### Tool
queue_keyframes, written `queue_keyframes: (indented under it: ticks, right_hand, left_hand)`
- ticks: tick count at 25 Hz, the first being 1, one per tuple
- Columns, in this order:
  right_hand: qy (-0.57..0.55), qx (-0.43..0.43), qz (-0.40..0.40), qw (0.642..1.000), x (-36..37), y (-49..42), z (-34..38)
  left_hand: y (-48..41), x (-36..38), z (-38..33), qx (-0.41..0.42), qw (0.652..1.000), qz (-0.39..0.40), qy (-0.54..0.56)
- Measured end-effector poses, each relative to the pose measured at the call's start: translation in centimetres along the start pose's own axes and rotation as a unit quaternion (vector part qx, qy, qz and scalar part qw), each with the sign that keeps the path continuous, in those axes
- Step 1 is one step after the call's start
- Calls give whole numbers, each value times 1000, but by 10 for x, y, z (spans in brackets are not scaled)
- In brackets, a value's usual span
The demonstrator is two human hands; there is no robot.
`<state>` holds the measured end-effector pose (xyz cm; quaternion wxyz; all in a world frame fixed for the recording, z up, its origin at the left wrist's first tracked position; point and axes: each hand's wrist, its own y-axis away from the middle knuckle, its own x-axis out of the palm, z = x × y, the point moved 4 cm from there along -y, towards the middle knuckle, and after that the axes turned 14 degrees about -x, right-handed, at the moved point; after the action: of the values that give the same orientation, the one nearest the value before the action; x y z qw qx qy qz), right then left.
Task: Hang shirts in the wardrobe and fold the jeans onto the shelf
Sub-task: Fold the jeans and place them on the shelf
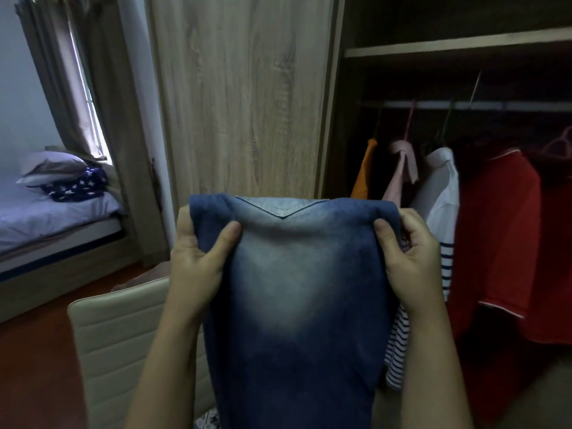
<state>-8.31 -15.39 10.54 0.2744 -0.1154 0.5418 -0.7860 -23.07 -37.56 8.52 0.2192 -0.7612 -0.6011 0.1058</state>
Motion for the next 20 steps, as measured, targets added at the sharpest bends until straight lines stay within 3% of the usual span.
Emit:
queue_keyframes:
  ticks: [3,4,6,8,9,12,14,18,20]
  right_hand:
    - [-54,31,-74,995,-19,8,-17]
    - [-129,65,-68,987,-23,17,-26]
    - [-234,175,17,956,-16,48,-46]
    - [-219,258,106,935,3,83,-50]
    - [-210,274,105,933,14,97,-52]
    - [-194,301,-20,933,30,110,-46]
    - [-195,315,-50,928,31,106,-45]
    - [-243,374,24,895,39,110,-46]
    - [-259,376,17,890,43,105,-42]
  left_hand:
    - [0,7,-17,38,995,-21,84]
    - [-1,6,-19,42,994,-29,101]
    - [1,5,-20,43,992,-36,116]
    - [5,8,-21,32,993,-27,111]
    - [7,10,-21,20,994,-21,105]
    - [14,8,-19,-13,997,-5,76]
    - [17,0,-21,-25,996,-2,82]
    - [18,-19,-28,-37,994,-16,105]
    - [9,-28,-32,-26,996,-10,89]
